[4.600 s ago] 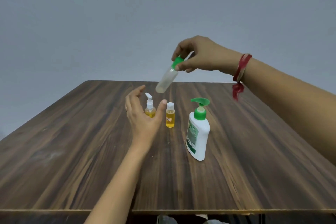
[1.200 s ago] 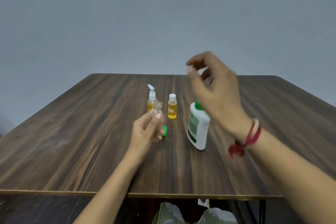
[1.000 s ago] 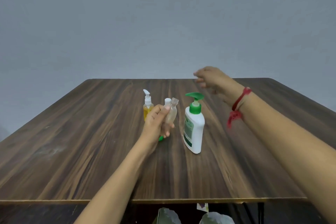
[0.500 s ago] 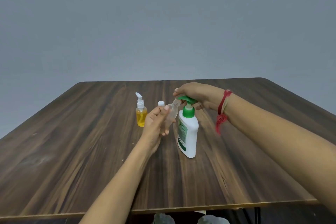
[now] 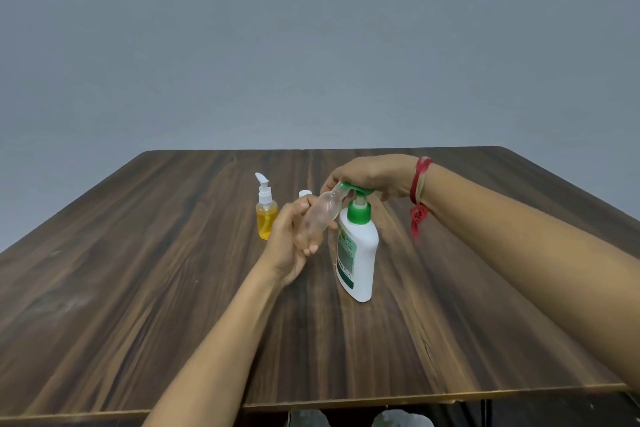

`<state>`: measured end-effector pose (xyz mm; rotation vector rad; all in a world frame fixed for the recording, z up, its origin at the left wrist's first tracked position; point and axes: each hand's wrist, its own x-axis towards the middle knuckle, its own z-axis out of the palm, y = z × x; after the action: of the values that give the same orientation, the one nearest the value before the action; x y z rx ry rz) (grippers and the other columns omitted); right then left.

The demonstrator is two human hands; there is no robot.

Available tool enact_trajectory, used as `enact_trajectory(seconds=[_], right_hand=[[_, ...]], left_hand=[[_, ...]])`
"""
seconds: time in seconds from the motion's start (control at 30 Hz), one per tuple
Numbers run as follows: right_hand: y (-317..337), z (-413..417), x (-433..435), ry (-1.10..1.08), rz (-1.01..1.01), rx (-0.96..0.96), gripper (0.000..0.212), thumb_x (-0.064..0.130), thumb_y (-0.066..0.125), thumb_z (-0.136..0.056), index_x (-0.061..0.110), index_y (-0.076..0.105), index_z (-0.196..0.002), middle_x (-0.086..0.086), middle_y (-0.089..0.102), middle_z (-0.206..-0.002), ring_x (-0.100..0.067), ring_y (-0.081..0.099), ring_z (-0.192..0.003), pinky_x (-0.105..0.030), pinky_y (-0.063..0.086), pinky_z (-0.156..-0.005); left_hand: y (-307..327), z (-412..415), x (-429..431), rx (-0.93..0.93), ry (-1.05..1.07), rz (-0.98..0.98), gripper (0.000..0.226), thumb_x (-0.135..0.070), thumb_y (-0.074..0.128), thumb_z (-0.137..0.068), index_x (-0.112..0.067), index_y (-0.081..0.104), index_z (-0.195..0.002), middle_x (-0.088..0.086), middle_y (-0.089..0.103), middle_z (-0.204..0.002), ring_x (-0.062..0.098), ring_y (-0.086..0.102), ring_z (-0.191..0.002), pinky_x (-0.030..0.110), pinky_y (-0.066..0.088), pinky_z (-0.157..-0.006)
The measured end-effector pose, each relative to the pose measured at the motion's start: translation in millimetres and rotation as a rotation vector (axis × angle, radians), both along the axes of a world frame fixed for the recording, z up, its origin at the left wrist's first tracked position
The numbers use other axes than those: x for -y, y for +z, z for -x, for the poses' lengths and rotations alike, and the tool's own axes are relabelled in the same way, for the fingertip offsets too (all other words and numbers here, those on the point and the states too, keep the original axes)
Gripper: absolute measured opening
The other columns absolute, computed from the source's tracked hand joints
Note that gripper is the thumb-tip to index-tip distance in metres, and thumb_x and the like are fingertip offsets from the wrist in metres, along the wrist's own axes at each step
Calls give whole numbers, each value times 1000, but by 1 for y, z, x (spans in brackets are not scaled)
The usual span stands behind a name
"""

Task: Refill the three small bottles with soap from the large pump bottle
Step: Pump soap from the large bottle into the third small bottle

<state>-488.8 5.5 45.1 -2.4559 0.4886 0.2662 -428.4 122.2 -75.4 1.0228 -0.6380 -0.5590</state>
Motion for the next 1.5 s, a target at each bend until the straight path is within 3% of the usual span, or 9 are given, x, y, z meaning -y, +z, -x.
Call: enact_trajectory(seconds=[0.17, 0.27, 0.7, 0.9, 1.03, 1.13, 1.3, 1.4, 1.5], right_hand=[[-17, 7, 1, 0, -24, 75, 40, 9, 32, -95, 19, 61, -121, -3, 57, -101, -10, 48, -73, -17, 36, -59], [-13, 8, 0, 5, 3, 92, 41, 8, 29, -96, 15, 58, -124, -4, 56, -102, -3, 45, -65, -4, 34, -38], [-16, -1, 3, 37, 2, 84, 39, 10, 28, -97, 20, 57, -122, -5, 66, -104, -5, 50, -70, -13, 39, -54], [-14, 2, 5, 25, -25, 79, 40, 9, 26, -97, 19, 56, -122, 4, 57, -79, -4, 45, -63, -4, 31, -32], [-24, 1, 6, -8, -88, 92, 37, 15, 31, -94, 28, 63, -104, 6, 64, -75, -9, 53, -69, -26, 43, -76], [-22, 2, 5, -7, -68, 67, 34, 15, 31, -93, 28, 62, -99, 8, 63, -75, -11, 50, -72, -39, 36, -82], [-21, 4, 4, -12, -85, 96, 37, 12, 30, -95, 24, 61, -111, 6, 60, -73, -8, 48, -67, -24, 41, -70], [-14, 7, 0, 11, -30, 85, 37, 10, 29, -97, 16, 59, -119, 4, 54, -76, -6, 44, -62, -6, 35, -35], [-11, 7, 0, 22, -15, 103, 39, 10, 29, -97, 16, 58, -122, 6, 54, -77, -3, 44, -62, -10, 37, -38]], left_hand=[[1, -5, -8, 16, -40, -90, 24, -26, 41, -76, -5, 51, -84, 9, 58, -54, 7, 31, -29, 14, 18, -29], [3, -9, -12, -9, -66, -105, 29, -27, 44, -76, -3, 52, -90, 10, 59, -56, 7, 34, -28, 12, 20, -27], [7, -10, -18, -105, -4, -96, 23, -33, 61, -78, -14, 72, -71, 5, 56, -49, 4, 36, -26, 11, 20, -26], [6, -8, -17, -126, -8, -89, 21, -30, 63, -79, -13, 68, -68, 3, 51, -47, 2, 29, -25, 11, 16, -27], [5, -9, -14, -152, 32, -92, 23, -32, 59, -73, -9, 61, -71, 3, 48, -44, 3, 27, -25, 13, 14, -29], [4, -8, -12, -153, 46, -95, 22, -33, 59, -73, -14, 65, -64, 3, 48, -44, 3, 27, -25, 13, 14, -31], [3, -9, -9, -172, 49, -87, 24, -32, 57, -71, -15, 68, -59, 1, 44, -40, 3, 28, -24, 12, 15, -30], [1, -10, -10, -173, 43, -85, 24, -33, 57, -71, -14, 67, -61, 1, 42, -40, 4, 27, -25, 12, 15, -32], [1, -9, -8, -166, 25, -65, 25, -32, 55, -73, -13, 66, -60, 0, 37, -38, 5, 26, -25, 13, 13, -34]])
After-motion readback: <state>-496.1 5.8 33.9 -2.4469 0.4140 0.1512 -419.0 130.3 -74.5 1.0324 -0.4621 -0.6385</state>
